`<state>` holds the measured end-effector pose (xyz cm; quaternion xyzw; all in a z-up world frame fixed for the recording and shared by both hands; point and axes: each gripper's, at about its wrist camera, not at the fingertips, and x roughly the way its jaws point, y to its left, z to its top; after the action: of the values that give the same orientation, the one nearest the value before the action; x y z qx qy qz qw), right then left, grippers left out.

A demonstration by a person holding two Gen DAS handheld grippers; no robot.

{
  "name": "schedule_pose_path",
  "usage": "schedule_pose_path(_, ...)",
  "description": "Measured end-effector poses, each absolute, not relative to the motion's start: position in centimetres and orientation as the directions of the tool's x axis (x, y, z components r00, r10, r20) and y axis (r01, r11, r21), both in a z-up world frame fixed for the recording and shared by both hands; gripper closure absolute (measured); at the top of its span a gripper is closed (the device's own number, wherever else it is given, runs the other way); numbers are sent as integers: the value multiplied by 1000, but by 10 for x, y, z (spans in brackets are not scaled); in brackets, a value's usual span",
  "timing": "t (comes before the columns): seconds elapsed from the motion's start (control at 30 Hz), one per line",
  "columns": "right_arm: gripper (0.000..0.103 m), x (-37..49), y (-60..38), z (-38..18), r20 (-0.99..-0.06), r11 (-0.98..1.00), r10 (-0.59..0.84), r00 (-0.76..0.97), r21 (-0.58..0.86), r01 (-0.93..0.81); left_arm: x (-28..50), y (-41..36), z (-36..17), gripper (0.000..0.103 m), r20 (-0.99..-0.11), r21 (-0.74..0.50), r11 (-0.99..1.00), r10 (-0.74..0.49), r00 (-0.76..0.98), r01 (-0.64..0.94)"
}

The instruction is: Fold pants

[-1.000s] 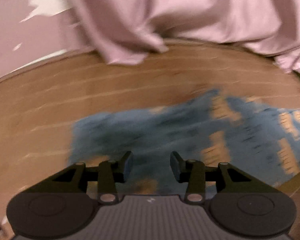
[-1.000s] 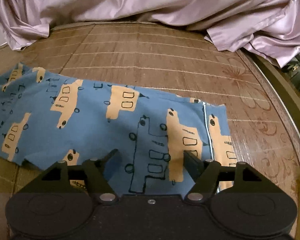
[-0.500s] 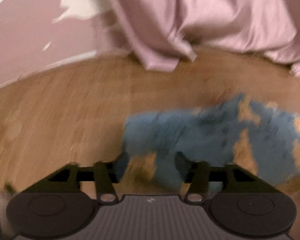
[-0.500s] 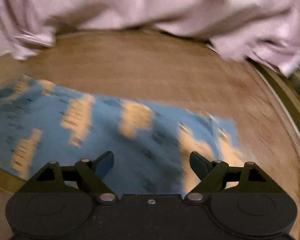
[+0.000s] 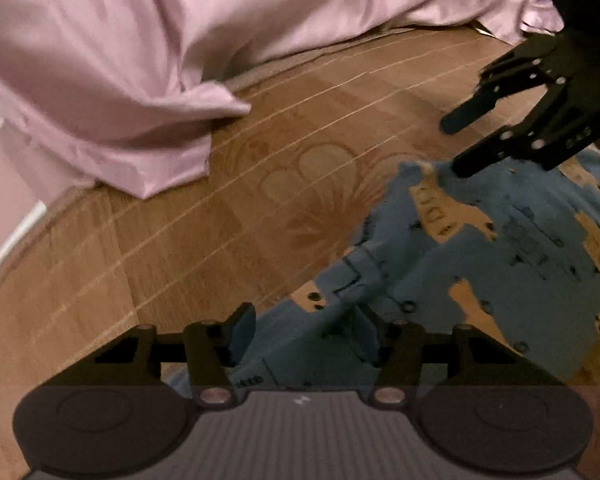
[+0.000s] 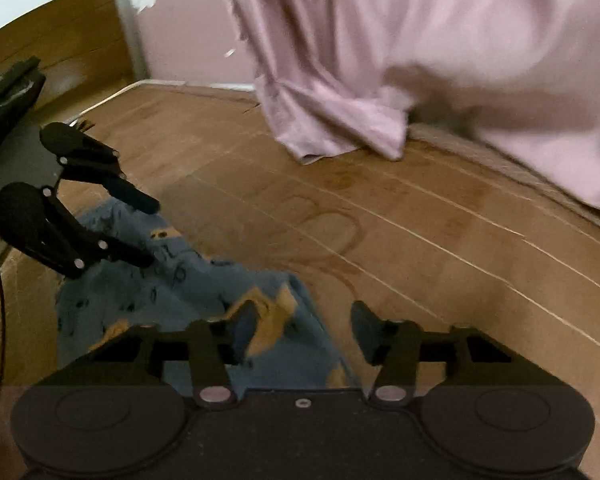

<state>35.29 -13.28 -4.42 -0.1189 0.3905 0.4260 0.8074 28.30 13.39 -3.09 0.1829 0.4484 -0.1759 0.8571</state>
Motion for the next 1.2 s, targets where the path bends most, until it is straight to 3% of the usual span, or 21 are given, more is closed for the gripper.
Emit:
schedule_pose_path(0.1,93,367,-117,-53,-760,558,597,255,165,-813,290,145,-37,74,-858,90,882,-167,486,462)
schedule_pose_path(0.13,98,369,-117,-54,-761,551,602,242,176,-816,294,149,-38,78,-854,74,887,-180,488,456)
schedule_pose_path(0.2,100,369,-118,-52,-744,550,620,251,184,-815,298,154,-35,92,-840,73,903,-174,514,424)
schedule_pose_path(0.3,101,376,-121,-51,-713,614,622,324,187,-767,304,170,-31,95,-826,-10,945,-192,529,327)
schedule_pose_path(0.43,99,381,-113,-65,-731,684,547,409,109,-721,313,181,-41,95,-827,35,970,-106,553,239)
schedule_pose_path(0.5,91,380,-110,-70,-743,710,482,464,21,-704,314,181,-41,94,-822,47,972,-93,562,230)
schedule_pose_path(0.53,84,378,-113,-68,-738,725,471,483,12,-688,313,179,-39,94,-820,61,973,-79,567,224)
schedule_pose_path(0.67,71,353,-149,-42,-693,784,446,567,-4,-621,295,165,-24,94,-780,100,975,-48,624,200)
schedule_pose_path(0.73,45,327,-175,-32,-687,800,430,585,-10,-600,286,154,-15,94,-759,72,974,-86,646,214)
schedule_pose_path(0.77,40,313,-189,-30,-690,813,419,590,-3,-582,281,145,-12,94,-754,52,972,-113,647,230)
schedule_pose_path(0.83,29,282,-223,-29,-706,857,379,598,24,-515,271,125,-12,89,-751,8,961,-176,636,276)
schedule_pose_path(0.87,28,268,-240,-29,-715,891,337,613,32,-453,268,115,-15,78,-751,-5,955,-199,630,296)
schedule_pose_path(0.9,26,254,-256,-30,-723,922,293,625,42,-384,263,102,-19,59,-753,-16,948,-220,620,317)
schedule_pose_path(0.97,23,235,-287,-34,-747,965,222,626,75,-252,253,74,-30,43,-753,-28,936,-250,608,350)
schedule_pose_path(1.03,20,218,-314,-37,-768,987,154,621,93,-131,245,48,-42,42,-758,-65,924,-291,583,377)
schedule_pose_path(1.1,16,204,-335,-42,-789,995,104,606,87,-57,241,28,-55,30,-771,-105,914,-323,548,391)
schedule_pose_path(1.2,14,192,-355,-54,-807,1000,-5,591,3,12,231,6,-68,16,-762,-32,913,-286,581,407)
